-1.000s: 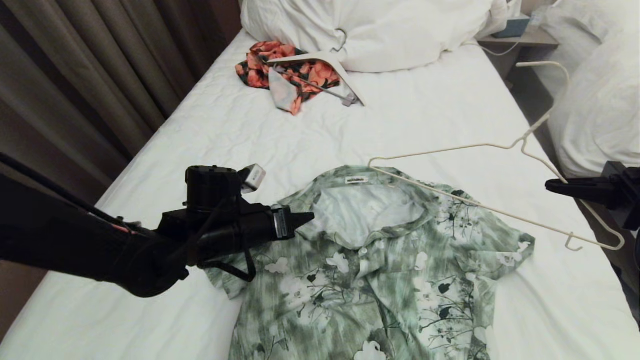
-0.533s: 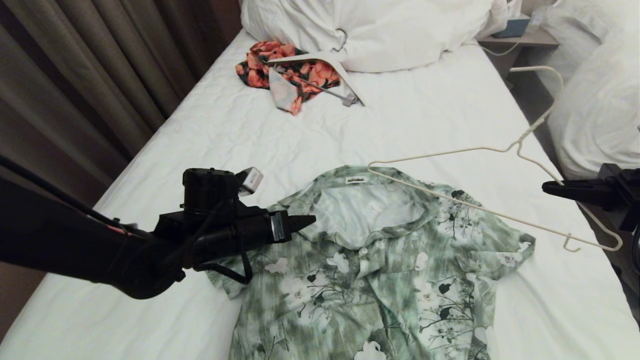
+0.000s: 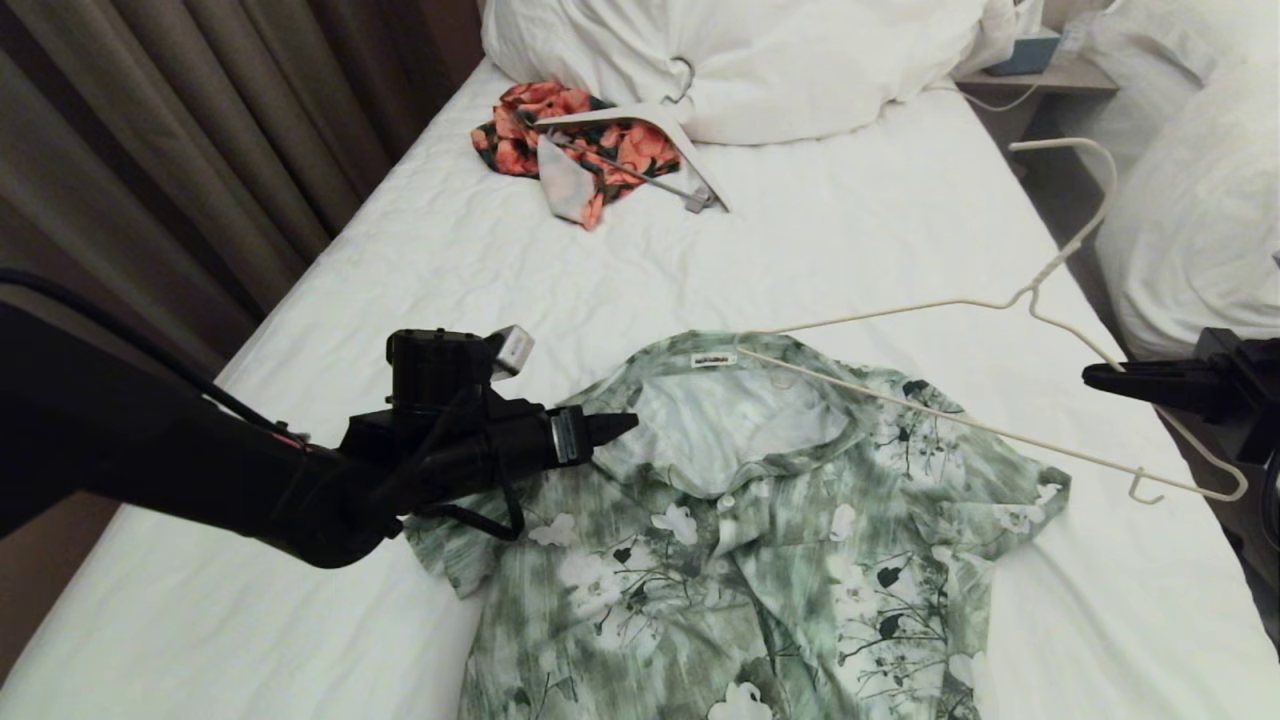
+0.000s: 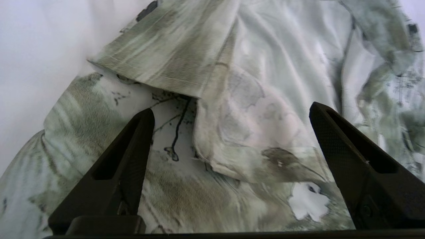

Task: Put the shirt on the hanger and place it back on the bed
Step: Lift the shirt and hanger

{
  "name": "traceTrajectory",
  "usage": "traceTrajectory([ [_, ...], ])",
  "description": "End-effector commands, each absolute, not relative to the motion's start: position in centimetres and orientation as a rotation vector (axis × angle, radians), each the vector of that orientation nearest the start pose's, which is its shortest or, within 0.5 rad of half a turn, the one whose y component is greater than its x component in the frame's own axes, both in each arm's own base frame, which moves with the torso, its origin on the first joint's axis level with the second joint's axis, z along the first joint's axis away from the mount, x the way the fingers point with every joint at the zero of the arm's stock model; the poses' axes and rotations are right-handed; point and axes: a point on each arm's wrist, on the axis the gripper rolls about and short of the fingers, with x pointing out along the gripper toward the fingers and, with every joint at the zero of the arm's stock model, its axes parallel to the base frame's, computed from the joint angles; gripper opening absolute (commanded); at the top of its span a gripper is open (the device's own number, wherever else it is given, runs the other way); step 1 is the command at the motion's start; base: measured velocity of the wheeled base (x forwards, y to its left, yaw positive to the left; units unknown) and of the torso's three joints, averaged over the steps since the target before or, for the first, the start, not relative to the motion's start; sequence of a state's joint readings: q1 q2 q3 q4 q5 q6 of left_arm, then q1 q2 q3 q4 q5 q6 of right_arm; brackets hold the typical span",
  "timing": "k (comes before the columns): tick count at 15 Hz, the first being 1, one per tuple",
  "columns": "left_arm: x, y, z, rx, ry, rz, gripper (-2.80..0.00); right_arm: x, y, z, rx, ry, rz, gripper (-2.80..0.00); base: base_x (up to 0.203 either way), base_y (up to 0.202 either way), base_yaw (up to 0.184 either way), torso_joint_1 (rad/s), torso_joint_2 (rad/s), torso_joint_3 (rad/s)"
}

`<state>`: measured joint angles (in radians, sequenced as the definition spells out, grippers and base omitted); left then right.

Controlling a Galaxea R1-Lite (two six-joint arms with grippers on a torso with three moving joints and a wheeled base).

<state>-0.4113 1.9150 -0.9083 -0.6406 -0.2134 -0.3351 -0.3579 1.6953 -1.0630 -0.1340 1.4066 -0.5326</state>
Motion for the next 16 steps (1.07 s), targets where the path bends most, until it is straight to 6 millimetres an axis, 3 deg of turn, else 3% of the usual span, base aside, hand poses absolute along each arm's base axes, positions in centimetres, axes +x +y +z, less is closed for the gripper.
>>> traceTrajectory([
  [1,32.6,-14.7,13.4,-0.285,0.479,-0.548,0.00,28.5,-8.3,21.6,-0.079,0.044,1.077,-2.80,0.000,0.000,0.000,0.000,0.00,0.000],
  [2,32.7,-14.8,13.4,-0.285,0.476,-0.550,-2.80,28.5,-8.2,21.6,-0.079,0.043,1.078,-2.80,0.000,0.000,0.000,0.000,0.00,0.000],
  [11,33.2,-14.7,14.0,-0.297,0.434,-0.544,-2.80,29.0,-5.9,21.0,-0.060,0.063,1.152,-2.80,0.000,0.000,0.000,0.000,0.00,0.000],
  [16,31.1,-14.3,19.2,-0.301,0.361,-0.558,-2.80,29.2,-4.6,20.1,-0.040,0.086,1.196,-2.80,0.000,0.000,0.000,0.000,0.00,0.000],
])
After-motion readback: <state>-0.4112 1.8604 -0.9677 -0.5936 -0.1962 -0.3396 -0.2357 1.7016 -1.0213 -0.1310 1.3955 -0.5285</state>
